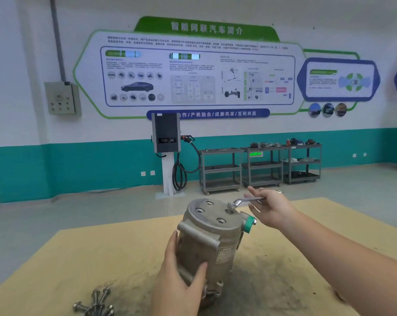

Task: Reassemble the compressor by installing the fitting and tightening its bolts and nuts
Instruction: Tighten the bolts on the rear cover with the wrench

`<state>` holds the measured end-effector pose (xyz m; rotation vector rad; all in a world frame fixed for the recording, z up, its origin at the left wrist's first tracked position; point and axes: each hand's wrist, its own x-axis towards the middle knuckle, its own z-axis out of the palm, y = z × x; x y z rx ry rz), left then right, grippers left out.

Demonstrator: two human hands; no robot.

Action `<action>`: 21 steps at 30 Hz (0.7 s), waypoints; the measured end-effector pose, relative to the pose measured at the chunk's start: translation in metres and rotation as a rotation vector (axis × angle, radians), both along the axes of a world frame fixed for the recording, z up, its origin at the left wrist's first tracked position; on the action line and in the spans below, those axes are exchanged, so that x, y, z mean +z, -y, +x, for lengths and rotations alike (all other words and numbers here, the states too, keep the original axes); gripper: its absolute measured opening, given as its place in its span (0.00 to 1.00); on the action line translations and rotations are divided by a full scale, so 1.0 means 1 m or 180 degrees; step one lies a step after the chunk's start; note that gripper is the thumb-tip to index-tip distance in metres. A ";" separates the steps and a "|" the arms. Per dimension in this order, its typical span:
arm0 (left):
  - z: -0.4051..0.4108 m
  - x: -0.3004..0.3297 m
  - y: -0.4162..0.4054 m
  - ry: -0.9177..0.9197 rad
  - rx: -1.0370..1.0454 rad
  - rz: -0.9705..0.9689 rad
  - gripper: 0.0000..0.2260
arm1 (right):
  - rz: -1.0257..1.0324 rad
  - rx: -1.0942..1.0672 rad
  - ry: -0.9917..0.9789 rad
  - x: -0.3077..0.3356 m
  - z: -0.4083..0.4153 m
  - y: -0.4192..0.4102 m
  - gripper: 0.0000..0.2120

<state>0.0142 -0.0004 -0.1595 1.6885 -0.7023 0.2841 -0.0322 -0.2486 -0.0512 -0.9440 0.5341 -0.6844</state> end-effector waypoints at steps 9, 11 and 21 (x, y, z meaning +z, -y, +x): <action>0.002 -0.015 0.002 -0.0300 -0.0467 -0.1445 0.39 | -0.0729 0.0119 0.0658 -0.040 -0.074 -0.043 0.11; 0.001 -0.021 0.004 -0.0416 -0.0477 -0.0887 0.52 | -0.1388 -0.0159 0.0663 -0.045 -0.084 -0.058 0.13; -0.005 -0.021 0.008 -0.0145 0.0280 0.0311 0.56 | -0.6321 -0.0276 -0.0274 -0.016 -0.081 -0.127 0.23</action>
